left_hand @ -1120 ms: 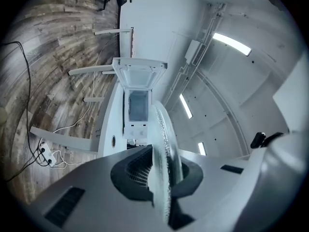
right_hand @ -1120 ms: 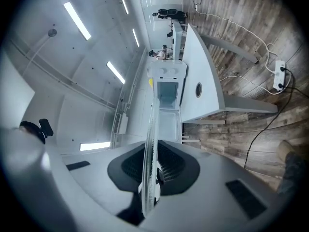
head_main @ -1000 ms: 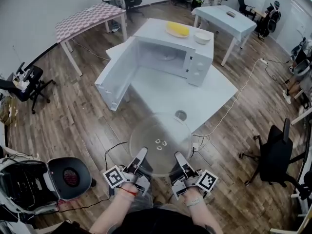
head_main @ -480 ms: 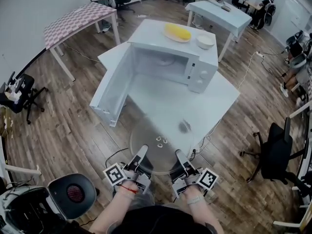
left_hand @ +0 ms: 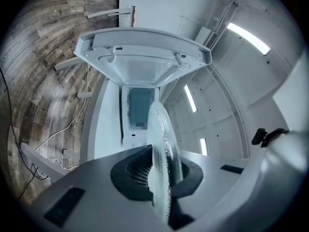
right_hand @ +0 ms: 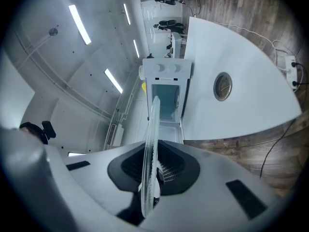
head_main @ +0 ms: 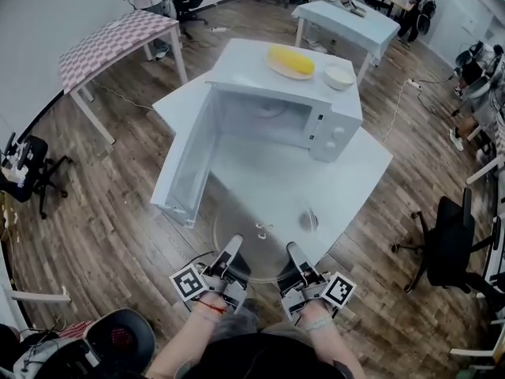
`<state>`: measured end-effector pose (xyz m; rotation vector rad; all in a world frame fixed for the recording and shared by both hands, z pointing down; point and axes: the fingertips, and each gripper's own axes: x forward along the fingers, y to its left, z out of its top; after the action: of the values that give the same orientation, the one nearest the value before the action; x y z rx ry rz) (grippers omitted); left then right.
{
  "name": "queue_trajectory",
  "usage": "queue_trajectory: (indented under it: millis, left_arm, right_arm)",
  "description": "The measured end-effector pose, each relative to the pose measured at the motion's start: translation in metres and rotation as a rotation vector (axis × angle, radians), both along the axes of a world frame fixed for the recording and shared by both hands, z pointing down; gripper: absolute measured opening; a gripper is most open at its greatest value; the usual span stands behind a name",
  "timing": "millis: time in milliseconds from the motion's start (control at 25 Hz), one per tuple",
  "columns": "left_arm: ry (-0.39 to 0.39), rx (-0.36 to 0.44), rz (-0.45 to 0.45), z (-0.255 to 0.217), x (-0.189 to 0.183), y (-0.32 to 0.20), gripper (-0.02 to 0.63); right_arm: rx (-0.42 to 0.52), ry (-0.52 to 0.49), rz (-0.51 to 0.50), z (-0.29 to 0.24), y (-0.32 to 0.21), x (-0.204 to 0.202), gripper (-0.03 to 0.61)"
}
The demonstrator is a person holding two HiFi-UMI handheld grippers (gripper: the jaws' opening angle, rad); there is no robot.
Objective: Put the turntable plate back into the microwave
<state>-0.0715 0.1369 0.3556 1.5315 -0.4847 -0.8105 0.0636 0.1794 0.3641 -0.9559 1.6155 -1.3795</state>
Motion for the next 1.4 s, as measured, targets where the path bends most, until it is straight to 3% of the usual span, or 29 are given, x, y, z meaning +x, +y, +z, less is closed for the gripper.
queue_trajectory:
  millis: [360, 1000, 1400]
  left_arm:
    - [0.014, -0.010, 0.010, 0.006, -0.009, -0.017, 0.032]
    - [0.016, -0.034, -0.052, 0.020, -0.005, -0.042, 0.032]
    - [0.019, -0.056, -0.067, 0.032, -0.010, -0.086, 0.032]
  right_arm:
    - [-0.011, 0.008, 0.018, 0.004, -0.015, -0.010, 0.041]
    - [-0.017, 0.001, -0.017, 0.016, -0.049, -0.002, 0.041]
    - [-0.050, 0.002, -0.038, 0.027, -0.094, -0.007, 0.041]
